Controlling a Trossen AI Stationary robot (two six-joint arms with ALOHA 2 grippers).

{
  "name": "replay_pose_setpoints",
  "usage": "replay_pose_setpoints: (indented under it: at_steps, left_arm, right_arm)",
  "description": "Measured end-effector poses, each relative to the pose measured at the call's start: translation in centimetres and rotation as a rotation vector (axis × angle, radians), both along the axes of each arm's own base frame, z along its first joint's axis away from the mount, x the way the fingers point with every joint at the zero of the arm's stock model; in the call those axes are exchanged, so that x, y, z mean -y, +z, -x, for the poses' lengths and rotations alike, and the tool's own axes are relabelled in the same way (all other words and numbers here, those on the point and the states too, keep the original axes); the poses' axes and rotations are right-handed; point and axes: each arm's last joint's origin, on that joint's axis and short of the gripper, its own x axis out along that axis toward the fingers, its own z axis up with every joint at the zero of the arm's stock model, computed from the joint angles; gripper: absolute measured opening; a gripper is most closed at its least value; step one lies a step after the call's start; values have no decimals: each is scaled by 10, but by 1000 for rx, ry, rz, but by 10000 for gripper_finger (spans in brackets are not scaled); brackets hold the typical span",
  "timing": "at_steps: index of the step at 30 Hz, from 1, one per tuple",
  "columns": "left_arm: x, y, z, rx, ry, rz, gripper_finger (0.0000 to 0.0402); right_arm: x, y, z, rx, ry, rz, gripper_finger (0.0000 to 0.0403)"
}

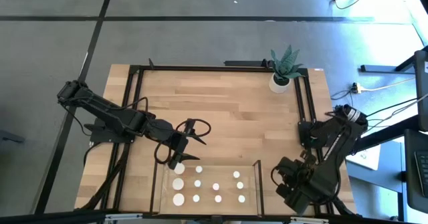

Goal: Pick and place medicine bottles onto shelf by color
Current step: Put the pink pill bottle on the shelf aligned with the other pink pill bottle

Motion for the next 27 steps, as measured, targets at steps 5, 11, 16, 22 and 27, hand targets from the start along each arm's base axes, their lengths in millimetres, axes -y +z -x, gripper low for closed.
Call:
replay_pose_setpoints:
  at_steps: [5, 11, 16, 22, 27]
  left_arm:
    - [0, 0, 0, 0, 1, 0, 265]
    - [0, 0, 0, 0, 1, 0, 265]
    - [0, 0, 0, 0, 2, 1, 265]
    - [0, 0, 0, -1, 2, 1, 265]
    - [-1, -2, 0, -24, 16, 19, 265]
  right_arm:
    - [14, 23, -18, 109, 20, -15, 123]
    - [39, 48, -47, 188, 99, -2, 123]
    - [70, 67, -72, 215, 170, 18, 123]
    - [115, 84, -97, 244, 169, 33, 123]
    - [151, 72, -124, 259, 140, -5, 123]
